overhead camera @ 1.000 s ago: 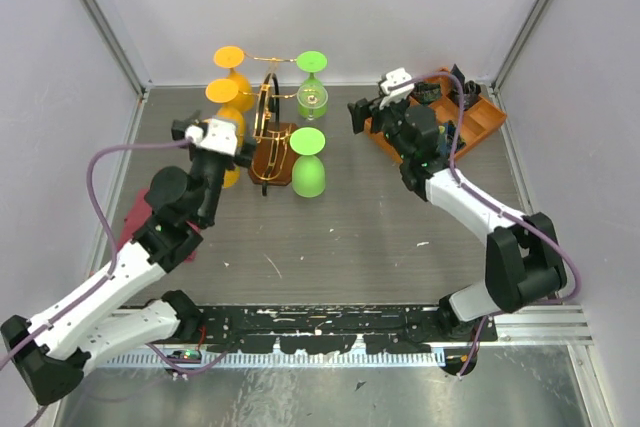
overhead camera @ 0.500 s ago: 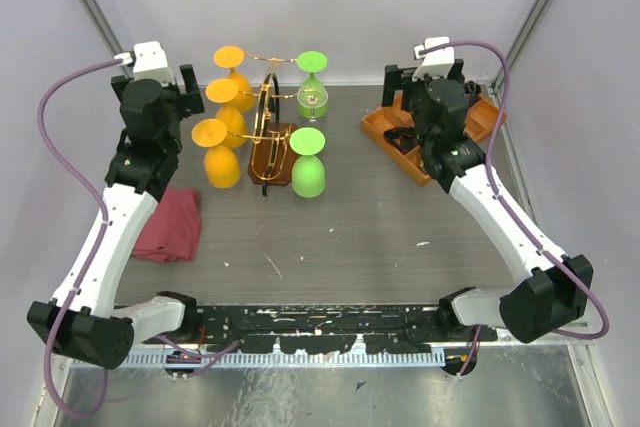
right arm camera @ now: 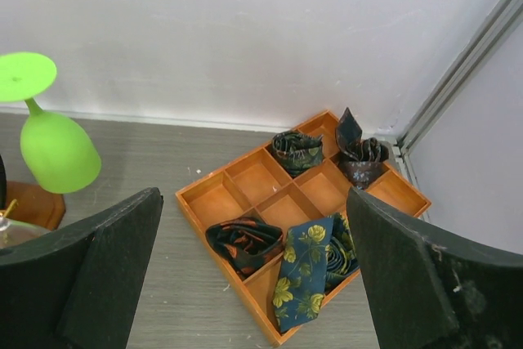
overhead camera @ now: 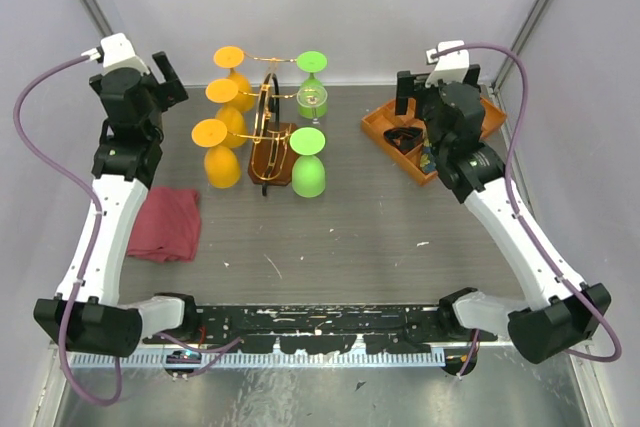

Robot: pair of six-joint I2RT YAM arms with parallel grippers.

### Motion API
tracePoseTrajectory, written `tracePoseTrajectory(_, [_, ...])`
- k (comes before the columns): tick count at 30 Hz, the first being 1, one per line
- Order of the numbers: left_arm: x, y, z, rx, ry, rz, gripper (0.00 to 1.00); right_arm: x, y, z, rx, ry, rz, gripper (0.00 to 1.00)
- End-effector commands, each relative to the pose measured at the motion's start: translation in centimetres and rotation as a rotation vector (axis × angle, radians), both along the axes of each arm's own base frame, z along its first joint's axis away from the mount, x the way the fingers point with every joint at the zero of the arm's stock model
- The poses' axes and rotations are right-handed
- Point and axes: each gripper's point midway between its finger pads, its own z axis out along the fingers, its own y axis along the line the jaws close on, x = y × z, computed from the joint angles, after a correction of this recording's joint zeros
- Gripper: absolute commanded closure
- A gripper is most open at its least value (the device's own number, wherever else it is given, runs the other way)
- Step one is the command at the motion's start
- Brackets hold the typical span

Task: Place the wine glass upside down on the wine glass rack

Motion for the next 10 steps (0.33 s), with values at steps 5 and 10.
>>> tracePoseTrajectory(5, [-0.34,0.36,-0.89,-0.074,-0.038,0.02,0.02,-1.8,-1.09,4.37,0.053,-0.108,-0.02,0.0])
tracePoseTrajectory(10, [-0.57,0.53,-1.2,-0.075,-0.032,0.024,0.02,-1.42,-1.36,4.34,0.059,-0.095,-0.048,0.0])
